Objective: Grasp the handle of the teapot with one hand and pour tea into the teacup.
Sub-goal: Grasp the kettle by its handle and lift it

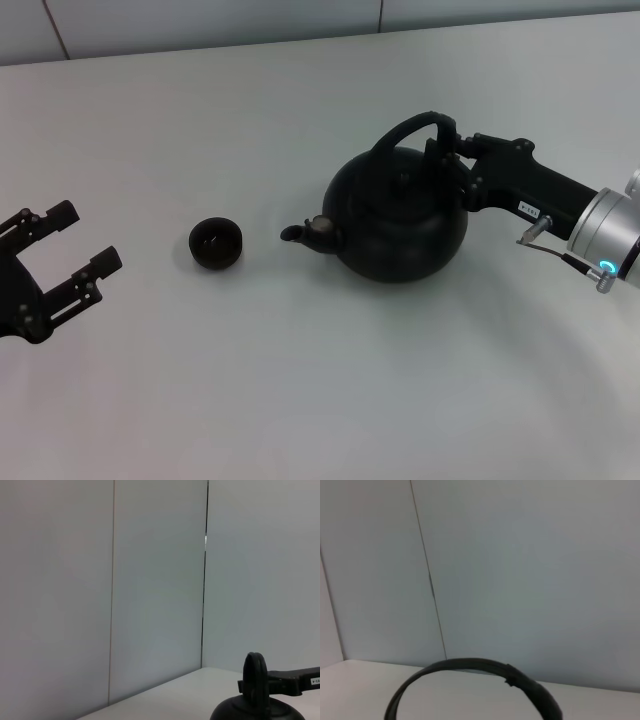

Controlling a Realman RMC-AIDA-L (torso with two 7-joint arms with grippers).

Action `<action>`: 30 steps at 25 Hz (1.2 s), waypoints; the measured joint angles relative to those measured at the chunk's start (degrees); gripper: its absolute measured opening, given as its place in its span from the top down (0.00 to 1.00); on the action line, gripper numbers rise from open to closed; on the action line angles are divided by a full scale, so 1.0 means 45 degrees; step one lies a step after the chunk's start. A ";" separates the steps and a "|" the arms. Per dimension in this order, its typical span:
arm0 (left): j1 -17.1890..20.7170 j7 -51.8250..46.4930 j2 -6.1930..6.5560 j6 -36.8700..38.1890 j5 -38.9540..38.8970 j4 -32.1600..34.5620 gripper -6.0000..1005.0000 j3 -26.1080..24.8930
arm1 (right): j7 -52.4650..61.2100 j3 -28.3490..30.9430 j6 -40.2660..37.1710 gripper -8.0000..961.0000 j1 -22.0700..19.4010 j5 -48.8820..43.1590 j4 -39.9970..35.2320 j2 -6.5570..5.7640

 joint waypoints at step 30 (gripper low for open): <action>0.0056 0.0054 -0.0040 -0.0197 -0.0124 -0.0071 0.30 0.0000 | -0.0078 0.0134 0.0021 0.88 0.0763 0.1012 0.0019 0.0020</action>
